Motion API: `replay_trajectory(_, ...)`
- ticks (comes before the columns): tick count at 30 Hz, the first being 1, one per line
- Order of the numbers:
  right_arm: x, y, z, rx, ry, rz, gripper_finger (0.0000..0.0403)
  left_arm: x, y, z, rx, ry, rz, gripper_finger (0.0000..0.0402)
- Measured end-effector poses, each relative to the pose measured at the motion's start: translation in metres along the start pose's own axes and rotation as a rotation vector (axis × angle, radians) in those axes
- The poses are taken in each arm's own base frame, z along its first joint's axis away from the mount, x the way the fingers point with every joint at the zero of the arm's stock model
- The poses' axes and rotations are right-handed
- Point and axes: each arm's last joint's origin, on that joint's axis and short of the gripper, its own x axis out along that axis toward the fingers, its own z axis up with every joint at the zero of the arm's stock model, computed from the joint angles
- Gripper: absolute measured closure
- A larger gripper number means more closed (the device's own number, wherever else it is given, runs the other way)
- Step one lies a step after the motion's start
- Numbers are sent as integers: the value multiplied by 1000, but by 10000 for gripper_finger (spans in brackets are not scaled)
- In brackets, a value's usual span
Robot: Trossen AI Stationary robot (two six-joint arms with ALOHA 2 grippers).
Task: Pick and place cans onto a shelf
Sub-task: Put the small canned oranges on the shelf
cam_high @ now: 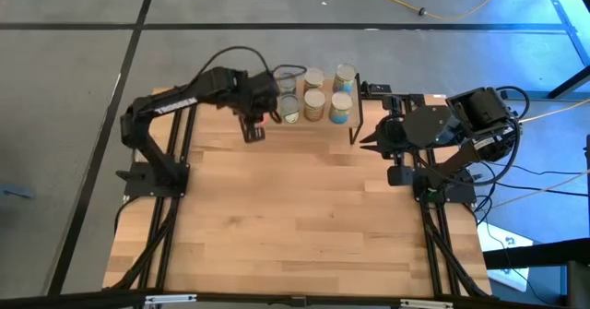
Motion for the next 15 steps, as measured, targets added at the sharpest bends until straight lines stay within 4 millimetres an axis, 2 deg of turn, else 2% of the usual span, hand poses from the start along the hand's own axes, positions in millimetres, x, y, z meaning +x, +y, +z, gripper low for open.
replay_trajectory(6, 0, -3, 0, 18, 0, -111, 355, 25, 32, 6, 13, 15, -32, 401)
replay_trajectory(15, 0, -5, 0, 36, -2, -162, 355, 57, 50, 10, 29, 91, -61, 401)
